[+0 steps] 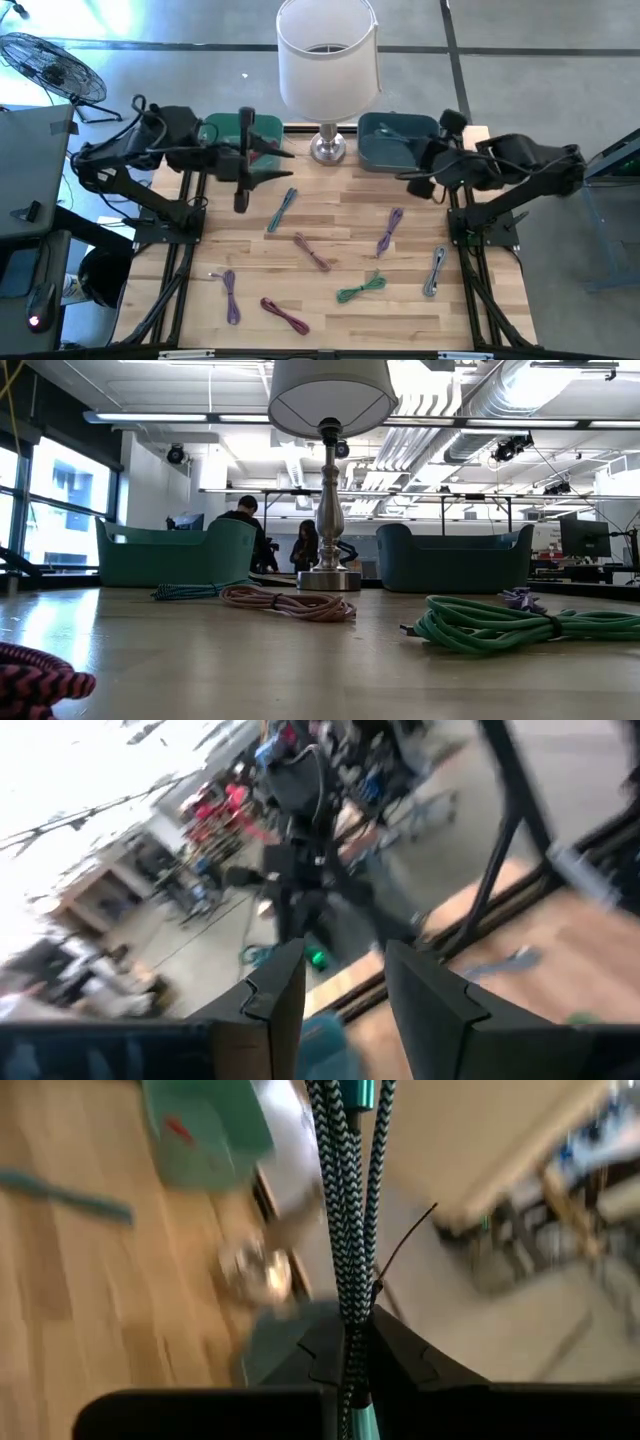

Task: Pick & Place USB Port
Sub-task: Put the left blue and black charger cable into the blue bin

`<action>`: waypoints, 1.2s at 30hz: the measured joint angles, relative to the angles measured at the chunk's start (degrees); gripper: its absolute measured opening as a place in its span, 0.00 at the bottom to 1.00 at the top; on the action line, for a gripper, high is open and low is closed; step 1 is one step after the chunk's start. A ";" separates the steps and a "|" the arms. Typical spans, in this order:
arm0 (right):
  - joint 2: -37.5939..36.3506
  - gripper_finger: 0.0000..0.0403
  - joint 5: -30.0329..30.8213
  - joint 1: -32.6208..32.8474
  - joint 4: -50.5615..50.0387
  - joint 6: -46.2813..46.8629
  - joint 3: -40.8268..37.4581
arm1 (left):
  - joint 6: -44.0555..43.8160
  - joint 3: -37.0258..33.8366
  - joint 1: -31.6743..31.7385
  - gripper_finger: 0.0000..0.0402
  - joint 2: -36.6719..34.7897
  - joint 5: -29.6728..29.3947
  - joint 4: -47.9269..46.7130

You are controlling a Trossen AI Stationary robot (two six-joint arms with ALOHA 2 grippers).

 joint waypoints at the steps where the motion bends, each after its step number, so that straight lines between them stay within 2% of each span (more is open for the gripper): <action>1: -0.03 0.04 -0.84 -1.15 -3.09 1.73 0.00 | 1.68 0.00 0.00 0.34 0.04 -1.94 -0.03; 4: 0.15 0.04 -5.28 -5.83 -8.54 4.51 0.00 | 3.30 0.02 0.00 0.34 -0.02 -8.27 0.26; 6: 0.58 0.04 -7.87 -9.01 -9.35 4.90 0.00 | 1.08 -0.11 0.02 0.34 -0.02 -10.32 0.37; 9: 0.84 0.04 -9.03 -12.97 -9.60 3.38 0.00 | -1.42 -0.33 0.03 0.34 0.01 -10.53 -0.54; 14: 1.08 0.04 -13.94 -20.35 -13.35 0.85 -0.43 | -0.88 -0.33 0.02 0.34 0.00 -9.99 -2.22; 21: 0.14 0.04 -17.39 -25.93 -13.64 -1.21 -7.66 | 2.04 -0.35 0.02 0.34 -0.88 -10.22 -5.28; 27: 0.19 0.04 -18.17 -29.21 -9.13 -5.32 -14.20 | 4.28 -0.38 0.02 0.34 -3.72 -14.75 -5.11; 31: 0.19 0.04 -19.65 -33.02 -4.24 -8.68 -18.04 | 5.89 -0.37 0.02 0.34 -6.20 -19.43 -5.36; 36: 0.19 0.04 -21.38 -37.68 0.34 -11.85 -22.05 | 6.70 -0.35 0.02 0.34 -8.94 -22.32 -5.80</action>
